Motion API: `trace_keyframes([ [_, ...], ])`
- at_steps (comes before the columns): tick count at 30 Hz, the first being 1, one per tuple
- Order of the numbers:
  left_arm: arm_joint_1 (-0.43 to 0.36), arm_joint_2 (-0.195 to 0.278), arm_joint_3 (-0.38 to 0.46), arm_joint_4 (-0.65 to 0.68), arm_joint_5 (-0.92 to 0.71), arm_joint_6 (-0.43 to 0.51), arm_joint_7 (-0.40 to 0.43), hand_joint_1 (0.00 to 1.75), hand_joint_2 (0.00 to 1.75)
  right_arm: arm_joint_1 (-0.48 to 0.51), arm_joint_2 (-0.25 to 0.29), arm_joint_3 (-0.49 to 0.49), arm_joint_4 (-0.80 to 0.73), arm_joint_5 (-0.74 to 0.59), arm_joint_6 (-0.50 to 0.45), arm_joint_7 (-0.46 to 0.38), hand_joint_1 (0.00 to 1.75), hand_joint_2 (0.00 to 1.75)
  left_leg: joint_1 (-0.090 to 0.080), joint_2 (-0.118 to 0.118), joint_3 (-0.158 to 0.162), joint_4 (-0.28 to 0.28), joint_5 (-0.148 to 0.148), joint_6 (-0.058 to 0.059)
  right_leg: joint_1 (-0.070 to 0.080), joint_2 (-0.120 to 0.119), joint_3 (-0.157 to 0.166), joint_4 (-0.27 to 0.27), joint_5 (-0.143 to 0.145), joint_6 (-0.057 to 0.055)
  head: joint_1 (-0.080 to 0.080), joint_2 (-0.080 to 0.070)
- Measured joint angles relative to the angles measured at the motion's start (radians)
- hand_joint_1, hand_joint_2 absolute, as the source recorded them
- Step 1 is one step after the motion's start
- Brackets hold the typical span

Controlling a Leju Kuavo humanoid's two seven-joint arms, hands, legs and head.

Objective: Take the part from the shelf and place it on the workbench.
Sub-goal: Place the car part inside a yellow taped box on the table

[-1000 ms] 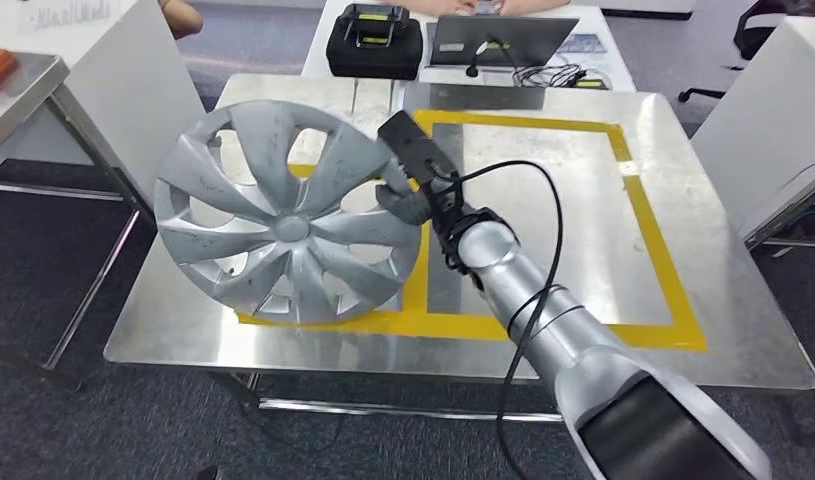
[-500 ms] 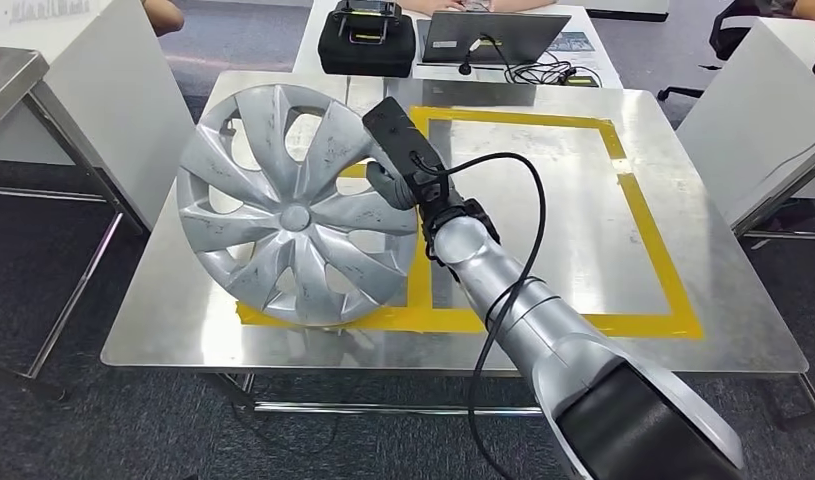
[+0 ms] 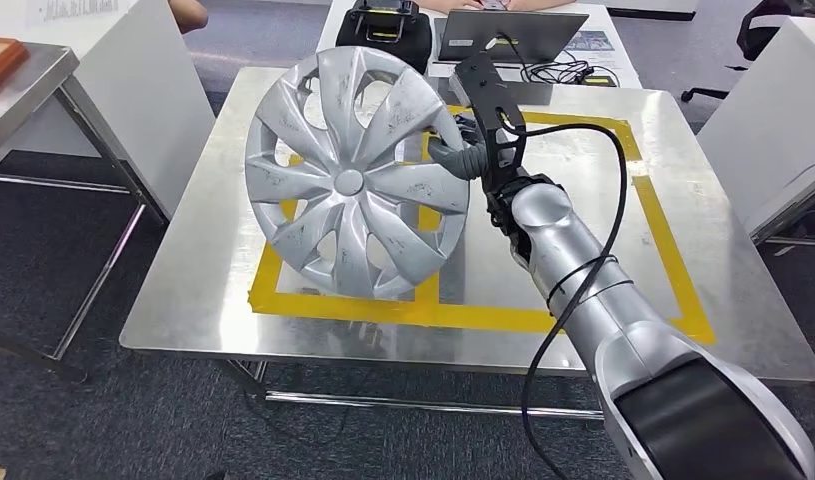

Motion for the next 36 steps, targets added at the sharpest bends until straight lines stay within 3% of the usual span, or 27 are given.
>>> trace_keyframes([
  [3, 0.002, -0.019, -0.012, 0.0, -0.016, 0.022, 0.046, 0.0, 0.0, 0.0, -0.006, -0.007, 0.0, -0.031, 0.029, 0.026, 1.75, 1.75, 0.0, 0.002, -0.071, 0.153, -0.077, -0.009, -0.004, -0.002, 0.007, -0.019, 0.012, 0.006, -0.018, 0.0],
  [5, 0.002, -0.03, -0.016, 0.0, -0.018, 0.039, 0.046, 0.0, 0.0, 0.004, -0.013, -0.008, 0.004, -0.072, 0.052, 0.057, 1.75, 1.75, 0.003, 0.003, -0.101, 0.218, -0.089, -0.017, -0.006, -0.002, 0.002, -0.011, 0.008, 0.011, -0.026, 0.0],
  [6, 0.002, -0.033, -0.017, 0.0, -0.018, 0.044, 0.046, 0.0, 0.0, 0.006, -0.017, -0.008, 0.007, -0.101, 0.063, 0.078, 1.75, 1.75, 0.004, 0.004, -0.09, 0.199, -0.07, -0.021, -0.007, -0.001, 0.0, -0.004, 0.005, 0.016, -0.03, 0.0],
  [8, 0.002, -0.037, -0.021, 0.0, -0.019, 0.047, 0.047, 0.0, 0.0, 0.009, -0.029, -0.005, 0.014, -0.181, 0.079, 0.122, 1.75, 1.75, 0.008, 0.008, -0.027, 0.087, -0.022, -0.027, -0.012, -0.001, -0.007, 0.019, -0.009, 0.031, -0.038, 0.0],
  [10, 0.001, -0.042, -0.025, -0.001, -0.02, 0.046, 0.049, 0.0, 0.0, 0.01, -0.047, 0.0, 0.019, -0.274, 0.081, 0.157, 1.75, 1.75, 0.008, 0.007, 0.018, 0.01, -0.011, -0.017, -0.011, -0.001, -0.025, 0.05, -0.023, 0.046, -0.044, 0.0],
  [12, 0.0, -0.046, -0.03, -0.001, -0.022, 0.045, 0.051, 0.0, 0.0, 0.011, -0.065, 0.007, 0.022, -0.351, 0.072, 0.181, 1.75, 1.75, 0.005, 0.003, 0.022, 0.004, -0.018, 0.002, -0.008, -0.001, -0.037, 0.065, -0.027, 0.054, -0.041, 0.0],
  [15, 0.001, -0.051, -0.036, -0.001, -0.024, 0.044, 0.052, 0.0, 0.0, 0.017, -0.092, 0.021, 0.026, -0.434, 0.053, 0.199, 1.75, 1.75, 0.008, -0.002, 0.02, 0.004, -0.015, 0.018, -0.013, 0.001, -0.059, 0.099, -0.05, 0.067, -0.032, 0.0],
  [17, 0.001, -0.054, -0.039, -0.002, -0.026, 0.043, 0.051, 0.0, 0.0, 0.021, -0.113, 0.034, 0.027, -0.478, 0.039, 0.204, 1.75, 1.75, 0.01, -0.004, 0.019, 0.003, -0.014, 0.022, -0.02, 0.004, -0.109, 0.201, -0.102, 0.081, -0.021, 0.0],
  [19, 0.001, -0.055, -0.041, -0.002, -0.027, 0.043, 0.051, 0.0, 0.0, 0.029, -0.129, 0.047, 0.028, -0.511, 0.031, 0.206, 1.75, 1.75, 0.01, -0.006, 0.019, 0.003, -0.015, 0.023, -0.026, 0.004, -0.167, 0.321, -0.142, 0.088, -0.01, 0.0],
  [20, 0.001, -0.055, -0.041, -0.002, -0.027, 0.043, 0.051, 0.0, 0.0, 0.034, -0.136, 0.053, 0.028, -0.519, 0.029, 0.206, 1.75, 1.75, 0.01, -0.007, 0.019, 0.003, -0.015, 0.023, -0.027, 0.004, -0.181, 0.344, -0.14, 0.088, -0.007, 0.0],
  [21, 0.0, -0.055, -0.041, -0.002, -0.027, 0.043, 0.051, 0.0, 0.0, 0.037, -0.141, 0.057, 0.028, -0.523, 0.028, 0.206, 1.75, 1.75, 0.01, -0.008, 0.02, 0.003, -0.016, 0.023, -0.028, 0.004, -0.179, 0.329, -0.119, 0.086, -0.003, 0.0],
  [23, 0.0, -0.056, -0.042, -0.002, -0.027, 0.042, 0.05, 0.0, 0.0, 0.039, -0.152, 0.067, 0.028, -0.531, 0.023, 0.208, 1.75, 1.75, 0.01, -0.011, 0.021, 0.001, -0.016, 0.023, -0.027, 0.006, -0.131, 0.204, -0.047, 0.074, 0.003, 0.0],
  [25, -0.001, -0.058, -0.042, -0.002, -0.028, 0.041, 0.048, 0.0, 0.0, 0.037, -0.161, 0.077, 0.027, -0.551, 0.016, 0.211, 1.75, 1.75, 0.01, -0.013, 0.02, -0.003, -0.013, 0.018, -0.02, 0.007, -0.076, 0.094, -0.008, 0.061, 0.006, 0.0],
  [27, -0.002, -0.061, -0.045, -0.002, -0.03, 0.039, 0.048, 0.0, 0.0, 0.038, -0.169, 0.091, 0.027, -0.588, 0.006, 0.214, 1.75, 1.75, 0.011, -0.012, 0.017, -0.01, -0.007, 0.009, -0.013, 0.008, -0.057, 0.065, -0.009, 0.053, 0.008, 0.0],
  [30, -0.002, -0.063, -0.053, -0.002, -0.033, 0.037, 0.047, 0.0, 0.0, 0.04, -0.182, 0.115, 0.027, -0.65, -0.013, 0.217, 1.75, 1.75, 0.008, -0.005, 0.014, -0.008, -0.014, -0.005, -0.017, 0.005, -0.042, 0.033, 0.001, 0.044, 0.005, 0.0],
  [32, -0.003, -0.062, -0.057, -0.002, -0.035, 0.037, 0.046, 0.0, 0.0, 0.043, -0.19, 0.132, 0.027, -0.682, -0.032, 0.217, 1.75, 1.75, 0.005, 0.001, -0.025, 0.071, -0.056, -0.006, -0.018, 0.003, -0.032, 0.019, 0.007, 0.038, -0.009, 0.0],
  [34, -0.002, -0.06, -0.061, -0.002, -0.036, 0.037, 0.045, 0.0, 0.0, 0.05, -0.201, 0.144, 0.028, -0.705, -0.049, 0.217, 1.75, 1.75, 0.003, 0.002, -0.084, 0.196, -0.104, -0.007, -0.013, 0.004, -0.033, 0.021, 0.006, 0.032, -0.024, 0.0],
  [35, -0.001, -0.059, -0.062, -0.002, -0.036, 0.037, 0.044, 0.0, 0.0, 0.056, -0.206, 0.148, 0.028, -0.713, -0.055, 0.217, 1.75, 1.75, 0.002, 0.002, -0.103, 0.234, -0.11, -0.007, -0.01, 0.004, -0.033, 0.023, 0.005, 0.03, -0.029, 0.0],
  [36, -0.001, -0.059, -0.063, -0.001, -0.037, 0.037, 0.044, 0.0, 0.0, 0.06, -0.211, 0.152, 0.028, -0.718, -0.062, 0.217, 1.75, 1.75, 0.001, 0.002, -0.104, 0.235, -0.099, -0.006, -0.008, 0.005, -0.033, 0.025, 0.004, 0.029, -0.032, 0.0],
])
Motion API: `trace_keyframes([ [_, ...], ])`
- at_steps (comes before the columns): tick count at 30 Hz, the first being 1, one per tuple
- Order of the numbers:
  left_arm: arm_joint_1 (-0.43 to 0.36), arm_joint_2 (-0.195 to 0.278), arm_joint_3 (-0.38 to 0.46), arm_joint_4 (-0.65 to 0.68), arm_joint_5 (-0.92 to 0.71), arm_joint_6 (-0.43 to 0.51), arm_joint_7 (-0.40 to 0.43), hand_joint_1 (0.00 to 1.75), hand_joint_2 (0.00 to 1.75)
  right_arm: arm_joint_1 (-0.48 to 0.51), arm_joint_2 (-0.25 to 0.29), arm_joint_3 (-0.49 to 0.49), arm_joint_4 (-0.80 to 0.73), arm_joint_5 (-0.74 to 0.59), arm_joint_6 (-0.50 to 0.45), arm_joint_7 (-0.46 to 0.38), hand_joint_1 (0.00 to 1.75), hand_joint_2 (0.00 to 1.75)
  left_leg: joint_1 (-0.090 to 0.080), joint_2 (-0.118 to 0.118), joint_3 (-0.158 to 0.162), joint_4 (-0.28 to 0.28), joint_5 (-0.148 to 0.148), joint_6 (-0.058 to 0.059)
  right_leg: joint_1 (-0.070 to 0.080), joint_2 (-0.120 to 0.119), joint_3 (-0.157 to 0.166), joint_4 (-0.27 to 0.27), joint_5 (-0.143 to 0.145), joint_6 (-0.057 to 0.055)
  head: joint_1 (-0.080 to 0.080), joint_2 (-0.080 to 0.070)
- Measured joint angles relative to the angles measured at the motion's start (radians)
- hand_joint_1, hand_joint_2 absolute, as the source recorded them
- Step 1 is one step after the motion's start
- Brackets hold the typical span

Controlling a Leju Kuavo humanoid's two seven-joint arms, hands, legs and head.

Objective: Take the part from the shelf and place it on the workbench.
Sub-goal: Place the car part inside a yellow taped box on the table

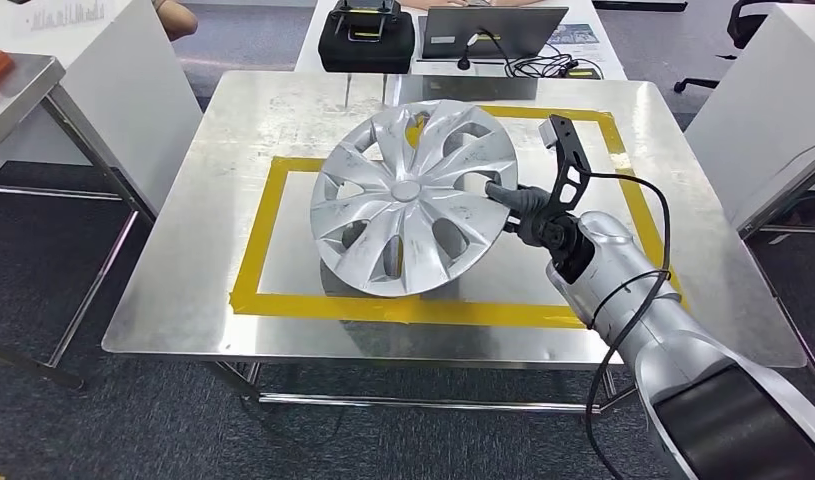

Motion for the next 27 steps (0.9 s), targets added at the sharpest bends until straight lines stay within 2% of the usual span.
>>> trace_keyframes([
  [1, 0.0, 0.0, -0.001, 0.0, -0.001, 0.0, 0.0, 0.0, 0.0, 0.004, -0.005, 0.004, 0.0, -0.007, -0.009, 0.0, 1.75, 1.75, -0.001, 0.0, 0.02, -0.039, 0.026, 0.002, 0.001, 0.001, 0.0, 0.004, -0.002, 0.0, -0.003, 0.0],
  [3, -0.001, 0.001, -0.003, 0.0, -0.003, 0.0, 0.0, 0.0, 0.0, 0.007, -0.018, 0.013, 0.0, -0.029, -0.041, -0.01, 1.75, 1.75, -0.004, 0.001, 0.092, -0.169, 0.074, 0.009, 0.004, 0.004, -0.004, 0.016, -0.008, 0.005, -0.009, 0.0],
  [4, -0.003, 0.001, -0.004, 0.0, -0.004, 0.0, 0.0, 0.0, 0.0, 0.008, -0.027, 0.015, 0.0, -0.046, -0.064, -0.022, 1.75, 1.75, -0.006, 0.0, 0.12, -0.217, 0.084, 0.013, 0.005, 0.005, -0.008, 0.022, -0.01, 0.009, -0.011, 0.0],
  [5, -0.004, 0.001, -0.005, 0.0, -0.005, 0.0, -0.001, 0.0, 0.0, 0.009, -0.037, 0.017, 0.0, -0.064, -0.088, -0.039, 1.75, 1.75, -0.008, -0.002, 0.136, -0.242, 0.084, 0.017, 0.005, 0.004, -0.013, 0.027, -0.011, 0.014, -0.011, 0.0],
  [8, -0.006, 0.001, -0.01, 0.0, -0.008, 0.001, -0.001, 0.0, 0.0, 0.02, -0.069, 0.015, -0.001, -0.12, -0.15, -0.094, 1.75, 1.75, -0.008, -0.006, 0.14, -0.251, 0.086, 0.03, 0.004, 0.003, -0.021, 0.032, -0.012, 0.026, -0.01, 0.0],
  [9, -0.005, 0.001, -0.011, 0.0, -0.008, 0.001, -0.001, 0.0, 0.0, 0.024, -0.08, 0.013, -0.001, -0.132, -0.162, -0.107, 1.75, 1.75, -0.005, -0.007, 0.142, -0.255, 0.089, 0.035, 0.002, 0.004, -0.028, 0.045, -0.022, 0.032, -0.008, 0.0],
  [11, -0.005, 0.001, -0.013, 0.0, -0.008, 0.001, -0.002, 0.0, 0.0, 0.03, -0.102, 0.008, -0.001, -0.144, -0.174, -0.121, 1.75, 1.75, 0.0, -0.007, 0.144, -0.26, 0.092, 0.041, -0.006, 0.005, -0.066, 0.123, -0.067, 0.049, 0.002, 0.0],
  [13, -0.006, -0.001, -0.017, 0.0, -0.008, 0.0, -0.002, 0.0, 0.0, 0.038, -0.117, 0.007, -0.002, -0.149, -0.176, -0.125, 1.75, 1.75, 0.001, -0.006, 0.144, -0.26, 0.093, 0.043, -0.017, 0.005, -0.121, 0.248, -0.12, 0.064, 0.014, 0.0],
  [14, -0.006, -0.002, -0.019, 0.0, -0.008, 0.001, -0.002, 0.0, 0.0, 0.043, -0.122, 0.006, -0.002, -0.151, -0.178, -0.126, 1.75, 1.75, 0.002, -0.006, 0.144, -0.26, 0.093, 0.043, -0.023, 0.005, -0.14, 0.289, -0.129, 0.07, 0.017, 0.0],
  [15, -0.006, -0.002, -0.02, 0.0, -0.008, 0.001, -0.002, 0.0, 0.0, 0.049, -0.126, 0.006, -0.003, -0.156, -0.184, -0.129, 1.75, 1.75, 0.003, -0.005, 0.144, -0.26, 0.092, 0.042, -0.029, 0.005, -0.144, 0.296, -0.12, 0.074, 0.021, 0.0],
  [16, -0.006, -0.002, -0.021, 0.0, -0.009, 0.001, -0.002, 0.0, 0.0, 0.053, -0.131, 0.004, -0.004, -0.162, -0.192, -0.133, 1.75, 1.75, 0.004, -0.006, 0.145, -0.259, 0.092, 0.041, -0.034, 0.005, -0.131, 0.265, -0.094, 0.077, 0.024, 0.0],
  [18, -0.008, -0.003, -0.022, 0.0, -0.01, 0.0, -0.002, 0.0, 0.0, 0.057, -0.141, -0.003, -0.01, -0.184, -0.216, -0.149, 1.75, 1.75, 0.006, -0.008, 0.145, -0.26, 0.091, 0.036, -0.042, 0.005, -0.068, 0.13, -0.031, 0.083, 0.03, 0.0],
  [19, -0.009, -0.004, -0.023, 0.0, -0.011, 0.001, -0.002, 0.0, 0.0, 0.057, -0.147, -0.008, -0.015, -0.198, -0.227, -0.16, 1.75, 1.75, 0.006, -0.009, 0.144, -0.26, 0.092, 0.031, -0.041, 0.005, -0.038, 0.071, -0.015, 0.081, 0.032, 0.0],
  [20, -0.01, -0.004, -0.024, 0.0, -0.011, 0.001, -0.001, 0.0, 0.0, 0.059, -0.153, -0.013, -0.019, -0.212, -0.237, -0.171, 1.75, 1.75, 0.005, -0.011, 0.142, -0.262, 0.094, 0.024, -0.039, 0.005, -0.019, 0.036, -0.01, 0.078, 0.032, 0.0],
  [22, -0.009, -0.005, -0.026, 0.0, -0.012, 0.002, 0.0, 0.0, 0.0, 0.069, -0.168, -0.024, -0.027, -0.241, -0.254, -0.192, 1.75, 1.75, 0.006, -0.014, 0.14, -0.266, 0.1, 0.01, -0.032, 0.006, -0.011, 0.024, -0.014, 0.064, 0.031, 0.0],
  [24, -0.008, -0.005, -0.027, 0.0, -0.013, 0.003, 0.001, 0.0, 0.0, 0.082, -0.181, -0.037, -0.038, -0.265, -0.267, -0.211, 1.75, 1.75, 0.008, -0.011, 0.136, -0.264, 0.095, -0.002, -0.033, 0.004, -0.006, 0.014, -0.007, 0.047, 0.026, 0.0],
  [25, -0.008, -0.005, -0.028, 0.0, -0.013, 0.004, 0.001, 0.0, 0.0, 0.086, -0.185, -0.044, -0.043, -0.275, -0.273, -0.221, 1.75, 1.75, 0.007, -0.007, 0.126, -0.244, 0.08, -0.004, -0.033, 0.004, -0.002, 0.007, -0.004, 0.038, 0.021, 0.0],
  [27, -0.009, -0.004, -0.028, 0.0, -0.014, 0.006, 0.002, 0.0, 0.0, 0.094, -0.196, -0.055, -0.054, -0.293, -0.286, -0.242, 1.75, 1.75, 0.004, -0.001, 0.075, -0.139, 0.027, -0.002, -0.03, 0.004, 0.001, 0.001, 0.0, 0.025, 0.006, 0.0],
])
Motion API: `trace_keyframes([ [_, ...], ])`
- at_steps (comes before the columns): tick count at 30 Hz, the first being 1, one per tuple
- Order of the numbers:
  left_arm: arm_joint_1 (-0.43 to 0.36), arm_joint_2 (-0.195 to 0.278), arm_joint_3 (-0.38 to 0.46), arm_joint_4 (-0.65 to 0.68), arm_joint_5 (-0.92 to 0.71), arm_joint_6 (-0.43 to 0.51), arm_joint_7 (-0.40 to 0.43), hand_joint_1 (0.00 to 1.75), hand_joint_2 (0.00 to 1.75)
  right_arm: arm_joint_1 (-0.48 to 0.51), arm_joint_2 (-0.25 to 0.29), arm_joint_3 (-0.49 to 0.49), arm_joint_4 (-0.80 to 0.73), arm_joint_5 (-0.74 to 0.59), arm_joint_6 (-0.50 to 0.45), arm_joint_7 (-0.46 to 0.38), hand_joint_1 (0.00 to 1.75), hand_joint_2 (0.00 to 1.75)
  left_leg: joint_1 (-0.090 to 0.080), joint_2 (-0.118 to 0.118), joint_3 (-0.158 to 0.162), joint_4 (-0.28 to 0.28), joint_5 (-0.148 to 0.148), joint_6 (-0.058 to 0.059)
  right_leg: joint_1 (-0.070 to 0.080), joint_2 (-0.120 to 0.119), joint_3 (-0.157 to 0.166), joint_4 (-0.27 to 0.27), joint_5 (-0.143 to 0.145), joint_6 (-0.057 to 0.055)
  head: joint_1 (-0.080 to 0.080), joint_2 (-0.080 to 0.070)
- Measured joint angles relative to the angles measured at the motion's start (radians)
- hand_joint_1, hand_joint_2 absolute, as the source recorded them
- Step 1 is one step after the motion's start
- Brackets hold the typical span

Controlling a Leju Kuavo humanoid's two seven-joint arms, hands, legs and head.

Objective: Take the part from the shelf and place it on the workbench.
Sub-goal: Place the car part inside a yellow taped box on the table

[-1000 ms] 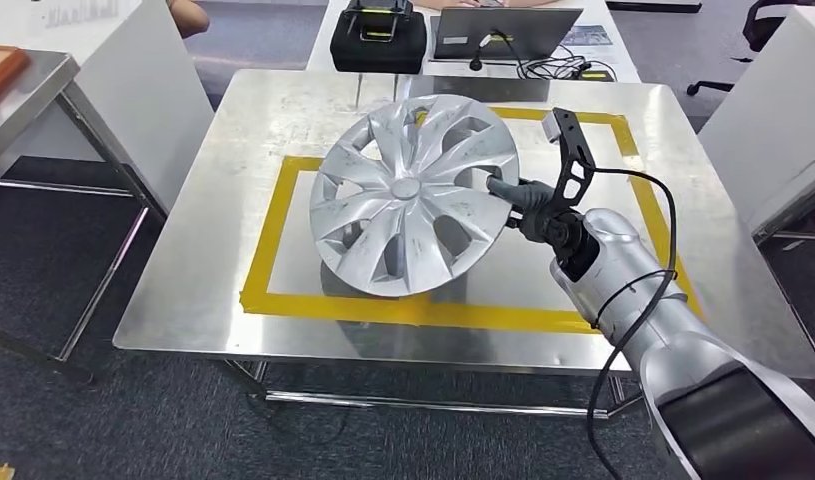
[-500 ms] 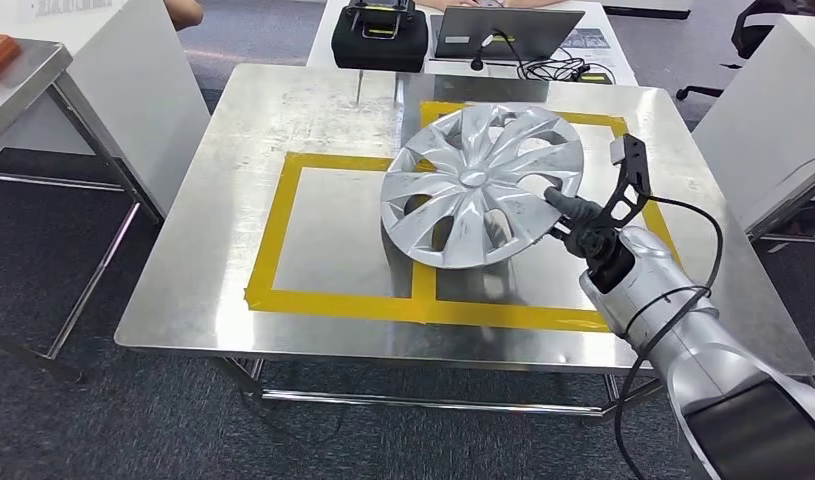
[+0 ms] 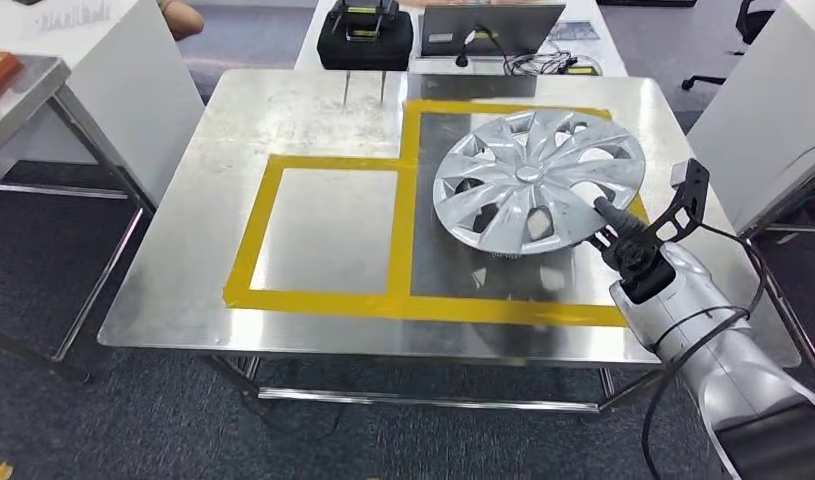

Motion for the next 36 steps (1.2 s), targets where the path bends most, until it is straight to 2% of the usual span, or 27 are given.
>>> trace_keyframes([
  [1, 0.0, 0.0, 0.0, 0.0, 0.0, 0.001, 0.001, 0.0, 0.0, 0.006, -0.005, -0.005, -0.005, -0.008, -0.006, -0.009, 1.75, 1.75, -0.003, 0.001, -0.034, 0.072, -0.027, 0.001, 0.004, 0.0, -0.001, 0.0, 0.0, -0.004, -0.007, 0.0],
  [2, 0.0, 0.0, 0.0, 0.0, 0.0, 0.003, 0.002, 0.0, 0.0, 0.013, -0.011, -0.01, -0.009, -0.014, -0.012, -0.016, 1.75, 1.75, -0.006, 0.001, -0.062, 0.128, -0.041, 0.003, 0.007, 0.001, -0.001, 0.0, 0.0, -0.006, -0.013, 0.0],
  [3, 0.0, 0.0, 0.0, 0.0, 0.0, 0.004, 0.003, 0.0, 0.0, 0.021, -0.016, -0.014, -0.014, -0.019, -0.018, -0.022, 1.31, 1.75, -0.009, 0.001, -0.075, 0.152, -0.038, 0.006, 0.011, 0.002, 0.0, 0.0, 0.0, -0.007, -0.017, 0.0],
  [4, 0.001, 0.0, -0.001, 0.0, 0.0, 0.004, 0.004, 0.0, 0.0, 0.029, -0.022, -0.019, -0.019, -0.022, -0.025, -0.027, 0.87, 1.31, -0.012, 0.001, -0.069, 0.136, -0.018, 0.011, 0.015, 0.003, 0.0, 0.001, 0.0, -0.008, -0.021, 0.0],
  [6, 0.0, 0.0, -0.001, 0.0, -0.001, 0.006, 0.006, 0.0, 0.0, 0.038, -0.033, -0.029, -0.031, -0.025, -0.041, -0.043, 0.0, 0.44, -0.018, 0.001, -0.009, 0.012, 0.042, 0.026, 0.02, 0.006, 0.0, 0.004, -0.001, -0.008, -0.025, 0.0],
  [7, -0.001, 0.001, -0.002, 0.0, -0.001, 0.007, 0.008, 0.0, 0.0, 0.04, -0.04, -0.035, -0.039, -0.024, -0.05, -0.054, 0.0, 0.0, -0.021, 0.002, 0.028, -0.055, 0.059, 0.033, 0.024, 0.007, -0.002, 0.007, -0.002, -0.006, -0.027, 0.0],
  [8, -0.002, 0.001, -0.002, 0.0, -0.002, 0.007, 0.009, 0.0, 0.0, 0.041, -0.046, -0.041, -0.047, -0.021, -0.058, -0.065, 0.0, 0.0, -0.023, 0.002, 0.054, -0.1, 0.067, 0.038, 0.026, 0.008, -0.005, 0.01, -0.002, -0.004, -0.026, 0.0],
  [9, -0.002, 0.001, -0.003, 0.0, -0.002, 0.008, 0.01, 0.0, 0.0, 0.043, -0.053, -0.047, -0.055, -0.017, -0.066, -0.074, 0.0, 0.0, -0.026, 0.002, 0.068, -0.122, 0.067, 0.042, 0.026, 0.008, -0.007, 0.011, -0.003, 0.0, -0.024, 0.0],
  [11, -0.002, 0.0, -0.006, 0.0, -0.003, 0.008, 0.012, 0.0, 0.0, 0.046, -0.065, -0.056, -0.069, -0.01, -0.076, -0.081, 0.0, 0.0, -0.025, 0.001, 0.076, -0.131, 0.068, 0.046, 0.026, 0.007, -0.009, 0.012, -0.002, 0.009, -0.021, 0.0],
  [13, -0.001, 0.0, -0.008, 0.0, -0.003, 0.009, 0.012, 0.0, 0.0, 0.05, -0.076, -0.065, -0.082, -0.004, -0.079, -0.082, 0.0, 0.0, -0.02, 0.0, 0.079, -0.139, 0.073, 0.053, 0.023, 0.007, -0.024, 0.039, -0.022, 0.021, -0.017, 0.0],
  [14, -0.001, 0.0, -0.008, 0.0, -0.003, 0.009, 0.012, 0.0, 0.0, 0.05, -0.081, -0.069, -0.088, 0.002, -0.08, -0.082, 0.0, 0.0, -0.017, 0.001, 0.08, -0.142, 0.076, 0.057, 0.02, 0.007, -0.043, 0.078, -0.046, 0.028, -0.013, 0.0],
  [16, -0.002, -0.002, -0.01, 0.0, -0.003, 0.009, 0.012, 0.0, 0.0, 0.052, -0.09, -0.074, -0.097, 0.026, -0.083, -0.076, 0.0, 0.0, -0.017, 0.0, 0.079, -0.143, 0.078, 0.059, 0.011, 0.006, -0.095, 0.201, -0.107, 0.042, -0.003, 0.0],
  [17, -0.002, -0.003, -0.012, 0.0, -0.003, 0.009, 0.013, 0.0, 0.0, 0.054, -0.093, -0.073, -0.101, 0.05, -0.084, -0.063, 0.0, 0.0, -0.016, 0.001, 0.079, -0.142, 0.078, 0.059, 0.006, 0.006, -0.119, 0.257, -0.128, 0.047, 0.002, 0.0],
  [18, -0.001, -0.004, -0.013, 0.0, -0.002, 0.009, 0.013, 0.0, 0.0, 0.056, -0.095, -0.072, -0.105, 0.08, -0.084, -0.041, 0.0, 0.0, -0.016, 0.001, 0.079, -0.142, 0.078, 0.059, 0.002, 0.006, -0.13, 0.286, -0.132, 0.051, 0.006, 0.0],
  [19, -0.001, -0.004, -0.014, 0.0, -0.001, 0.009, 0.012, 0.0, 0.0, 0.056, -0.096, -0.071, -0.11, 0.116, -0.079, -0.009, 0.0, 0.0, -0.014, 0.001, 0.079, -0.141, 0.077, 0.058, -0.002, 0.006, -0.125, 0.279, -0.12, 0.054, 0.01, 0.0],
  [20, -0.001, -0.004, -0.015, 0.0, 0.0, 0.009, 0.012, 0.0, 0.0, 0.051, -0.097, -0.068, -0.116, 0.158, -0.065, 0.032, 0.0, 0.0, -0.013, 0.001, 0.079, -0.14, 0.077, 0.057, -0.006, 0.006, -0.102, 0.234, -0.091, 0.056, 0.014, 0.0],
  [21, -0.001, -0.004, -0.016, 0.0, 0.002, 0.008, 0.011, 0.0, 0.0, 0.041, -0.096, -0.062, -0.119, 0.201, -0.039, 0.08, 0.0, 0.0, -0.012, 0.001, 0.079, -0.139, 0.076, 0.054, -0.01, 0.006, -0.069, 0.162, -0.059, 0.058, 0.018, 0.0],
  [23, -0.003, -0.004, -0.016, 0.0, 0.005, 0.005, 0.007, 0.0, 0.0, 0.007, -0.088, -0.041, -0.124, 0.277, 0.042, 0.178, 0.0, 0.0, -0.015, 0.004, 0.074, -0.138, 0.077, 0.042, -0.009, 0.007, -0.006, 0.045, -0.024, 0.054, 0.027, 0.0],
  [24, -0.004, -0.004, -0.016, 0.0, 0.006, 0.002, 0.004, 0.0, 0.0, -0.011, -0.082, -0.027, -0.124, 0.307, 0.088, 0.221, 0.0, 0.0, -0.016, 0.006, 0.071, -0.138, 0.079, 0.035, -0.006, 0.008, 0.007, 0.019, -0.021, 0.048, 0.028, 0.0],
  [26, -0.005, -0.004, -0.017, 0.0, 0.007, -0.003, -0.002, 0.0, 0.0, -0.037, -0.067, 0.0, -0.125, 0.347, 0.16, 0.283, 0.0, 0.0, -0.015, 0.008, 0.068, -0.141, 0.085, 0.021, -0.002, 0.009, 0.009, 0.013, -0.02, 0.032, 0.024, 0.0],
  [28, -0.005, -0.004, -0.017, 0.0, 0.008, -0.006, -0.005, 0.0, 0.0, -0.054, -0.054, 0.027, -0.129, 0.383, 0.197, 0.327, 0.0, 0.0, -0.013, 0.007, 0.059, -0.133, 0.078, 0.014, -0.002, 0.006, 0.01, 0.007, -0.015, 0.021, 0.017, 0.0],
  [29, -0.005, -0.003, -0.017, 0.0, 0.009, -0.007, -0.006, 0.0, 0.0, -0.064, -0.047, 0.042, -0.132, 0.406, 0.204, 0.346, 0.0, 0.0, -0.014, 0.007, 0.059, -0.131, 0.08, 0.025, -0.002, 0.005, 0.011, 0.005, -0.014, 0.02, 0.011, 0.0],
  [31, -0.006, -0.002, -0.017, 0.0, 0.013, -0.006, -0.005, 0.0, 0.0, -0.086, -0.039, 0.073, -0.136, 0.464, 0.203, 0.378, 0.0, 0.0, -0.017, 0.008, 0.065, -0.134, 0.082, 0.061, 0.003, 0.003, 0.01, 0.005, -0.014, 0.024, -0.003, 0.0],
  [32, -0.005, -0.001, -0.017, 0.0, 0.015, -0.006, -0.005, 0.0, 0.0, -0.096, -0.037, 0.088, -0.137, 0.498, 0.199, 0.393, 0.0, 0.0, -0.017, 0.008, 0.072, -0.143, 0.089, 0.072, 0.004, 0.003, 0.009, 0.006, -0.013, 0.023, -0.007, 0.0],
  [33, -0.005, -0.002, -0.017, 0.0, 0.017, -0.005, -0.005, 0.0, 0.0, -0.107, -0.034, 0.104, -0.138, 0.532, 0.195, 0.405, 0.0, 0.0, -0.017, 0.009, 0.075, -0.147, 0.088, 0.07, 0.006, 0.002, 0.008, 0.006, -0.012, 0.022, -0.01, 0.0],
  [36, -0.003, -0.003, -0.017, 0.0, 0.021, -0.001, -0.004, 0.0, 0.0, -0.127, -0.029, 0.145, -0.138, 0.592, 0.188, 0.429, 0.0, 0.0, -0.016, 0.009, 0.078, -0.156, 0.093, 0.045, 0.006, 0.002, 0.007, 0.007, -0.012, 0.018, -0.017, 0.0],
])
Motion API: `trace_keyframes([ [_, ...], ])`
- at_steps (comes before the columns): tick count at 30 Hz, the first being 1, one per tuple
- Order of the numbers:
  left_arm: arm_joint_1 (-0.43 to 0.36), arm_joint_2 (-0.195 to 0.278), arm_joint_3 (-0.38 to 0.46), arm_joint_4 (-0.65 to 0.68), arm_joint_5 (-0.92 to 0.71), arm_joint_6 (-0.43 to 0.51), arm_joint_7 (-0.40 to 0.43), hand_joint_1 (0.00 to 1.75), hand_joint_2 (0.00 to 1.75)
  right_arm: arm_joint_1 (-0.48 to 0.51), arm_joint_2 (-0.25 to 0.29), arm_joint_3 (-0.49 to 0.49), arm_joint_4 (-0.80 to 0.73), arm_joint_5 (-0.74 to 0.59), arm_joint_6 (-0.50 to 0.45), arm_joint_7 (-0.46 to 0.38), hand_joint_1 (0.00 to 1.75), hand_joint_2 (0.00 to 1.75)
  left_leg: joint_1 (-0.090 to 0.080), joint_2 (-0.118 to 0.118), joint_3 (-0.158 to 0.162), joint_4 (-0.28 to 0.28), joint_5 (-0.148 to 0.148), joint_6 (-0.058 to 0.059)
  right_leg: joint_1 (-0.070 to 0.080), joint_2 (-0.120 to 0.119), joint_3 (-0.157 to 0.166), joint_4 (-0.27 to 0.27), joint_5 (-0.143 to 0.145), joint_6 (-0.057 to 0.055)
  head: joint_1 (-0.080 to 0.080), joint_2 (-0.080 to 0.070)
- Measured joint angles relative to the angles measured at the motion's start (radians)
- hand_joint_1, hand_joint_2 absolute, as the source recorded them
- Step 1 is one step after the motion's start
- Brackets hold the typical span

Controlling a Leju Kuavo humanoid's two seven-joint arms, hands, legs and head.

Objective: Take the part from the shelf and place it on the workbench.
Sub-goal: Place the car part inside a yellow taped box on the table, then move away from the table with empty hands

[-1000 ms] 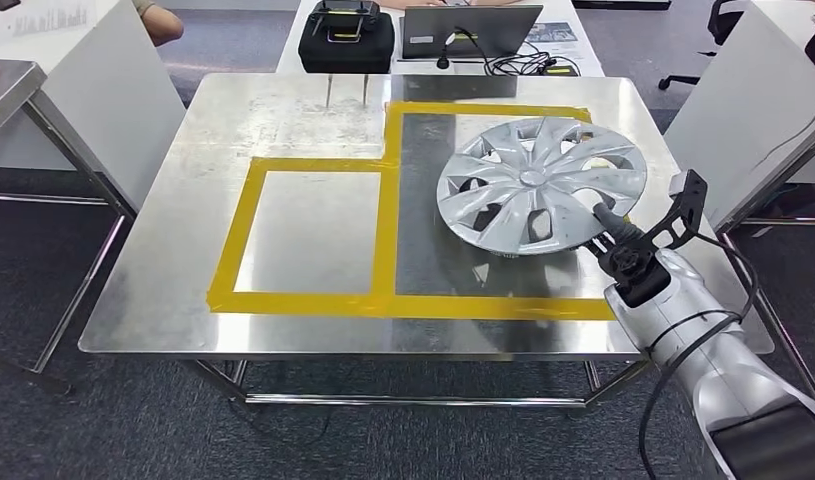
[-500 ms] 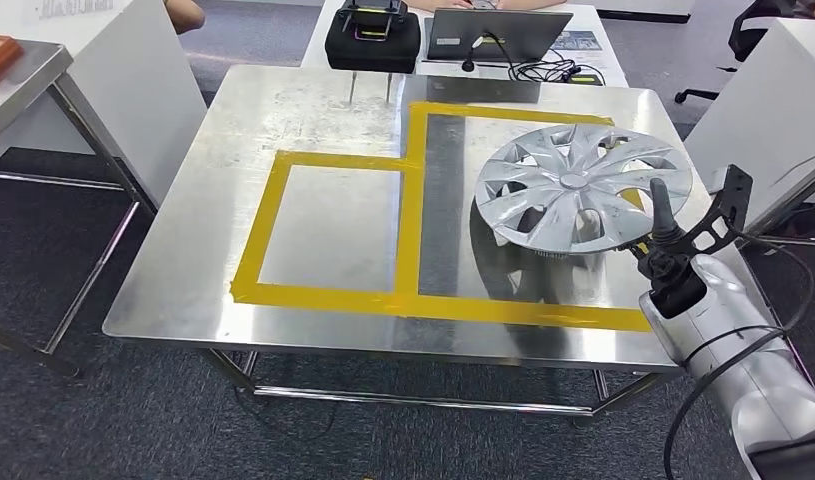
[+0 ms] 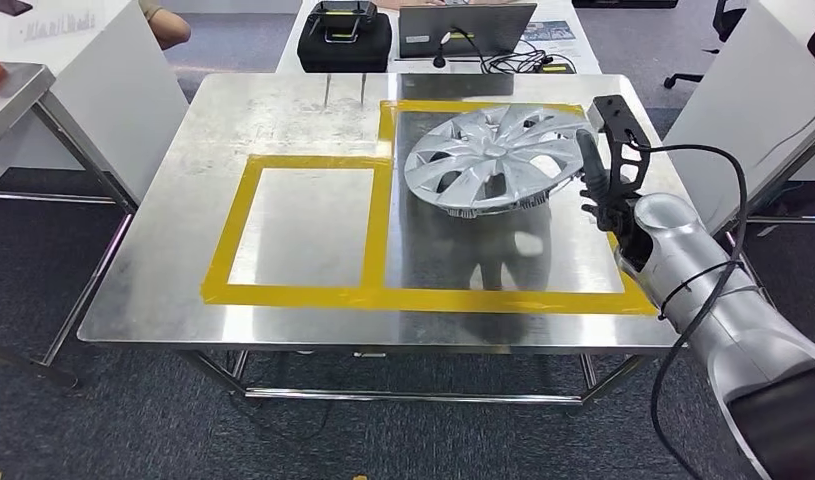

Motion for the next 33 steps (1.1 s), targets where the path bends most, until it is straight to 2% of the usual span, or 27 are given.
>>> trace_keyframes([
  [3, 0.0, -0.001, 0.0, 0.0, 0.003, 0.003, 0.001, 0.0, 0.0, -0.011, 0.002, 0.028, -0.001, 0.048, 0.003, 0.012, 0.0, 0.0, 0.001, 0.001, 0.001, -0.004, 0.001, -0.02, 0.0, 0.0, -0.001, 0.0, 0.001, -0.003, -0.003, 0.0],
  [8, 0.0, -0.003, 0.0, 0.0, 0.009, 0.01, 0.01, 0.0, 0.0, -0.036, 0.013, 0.063, -0.015, 0.344, 0.025, 0.086, 0.0, 0.0, 0.0, 0.0, 0.001, -0.004, 0.003, -0.025, -0.001, -0.001, 0.0, 0.0, 0.001, -0.003, -0.003, 0.0],
  [11, 0.0, -0.008, 0.0, 0.0, 0.01, 0.015, 0.017, 0.0, 0.0, -0.034, 0.023, 0.065, -0.038, 0.616, 0.045, 0.146, 0.0, 0.0, -0.002, 0.0, 0.001, -0.004, 0.003, -0.025, -0.003, -0.001, 0.001, -0.001, 0.003, 0.0, -0.002, 0.0],
  [14, 0.0, -0.013, 0.0, 0.0, 0.009, 0.019, 0.019, 0.0, 0.0, -0.011, 0.037, 0.03, -0.071, 0.979, 0.107, 0.171, 0.0, 0.0, -0.004, 0.0, 0.001, -0.004, 0.003, -0.025, -0.005, -0.001, 0.002, -0.004, 0.004, 0.002, -0.001, 0.0],
  [16, 0.0, -0.016, 0.0, 0.0, 0.007, 0.021, 0.019, 0.0, 0.0, 0.028, 0.053, -0.036, -0.114, 1.245, 0.178, 0.173, 0.0, 0.0, -0.004, 0.0, 0.001, -0.004, 0.003, -0.025, -0.005, -0.002, 0.004, -0.006, 0.004, 0.002, 0.0, 0.0],
  [18, 0.0, -0.019, 0.0, 0.0, 0.006, 0.022, 0.019, 0.0, 0.0, 0.069, 0.067, -0.108, -0.162, 1.403, 0.225, 0.174, 0.0, 0.0, -0.005, 0.0, 0.001, -0.004, 0.003, -0.025, -0.006, -0.002, 0.004, -0.007, 0.005, 0.003, 0.0, 0.0],
  [19, 0.0, -0.02, 0.0, 0.0, 0.006, 0.022, 0.019, 0.0, 0.0, 0.085, 0.072, -0.134, -0.183, 1.429, 0.233, 0.174, 0.0, 0.0, -0.005, 0.0, 0.001, -0.004, 0.002, -0.024, -0.006, -0.002, 0.004, -0.007, 0.005, 0.004, 0.0, 0.0],
  [24, 0.0, -0.022, 0.0, 0.0, 0.005, 0.022, 0.019, 0.0, 0.0, 0.131, 0.088, -0.25, -0.268, 1.446, 0.232, 0.174, 0.0, 0.0, -0.006, 0.0, 0.001, -0.004, 0.001, -0.023, -0.007, -0.003, 0.005, -0.009, 0.004, 0.006, -0.001, 0.0],
  [27, 0.001, -0.022, 0.0, 0.0, 0.008, 0.023, 0.013, 0.0, 0.0, 0.172, 0.093, -0.315, -0.338, 1.39, 0.172, 0.143, 0.0, 0.0, -0.006, 0.0, 0.001, -0.004, 0.001, -0.023, -0.007, -0.003, 0.005, -0.01, 0.005, 0.006, -0.001, 0.0],
  [29, 0.001, -0.022, 0.0, 0.0, 0.017, 0.026, 0.003, 0.0, 0.0, 0.209, 0.093, -0.379, -0.407, 1.231, 0.125, 0.094, 0.0, 0.0, -0.007, 0.0, 0.001, -0.004, 0.001, -0.022, -0.008, -0.003, 0.004, -0.01, 0.005, 0.006, 0.0, 0.0],
  [31, 0.001, -0.021, 0.0, 0.0, 0.027, 0.027, -0.006, 0.0, 0.0, 0.235, 0.077, -0.433, -0.466, 0.939, 0.082, 0.051, 0.0, 0.0, -0.007, 0.0, 0.002, -0.003, 0.001, -0.022, -0.008, -0.003, 0.004, -0.011, 0.004, 0.007, -0.003, 0.0],
  [33, 0.002, -0.021, 0.0, 0.0, 0.036, 0.028, -0.012, 0.0, 0.0, 0.26, 0.02, -0.466, -0.523, 0.587, 0.015, 0.006, 0.0, 0.0, -0.007, -0.003, 0.003, -0.003, 0.0, -0.021, -0.008, -0.005, 0.001, -0.013, 0.002, 0.011, -0.006, 0.0],
])
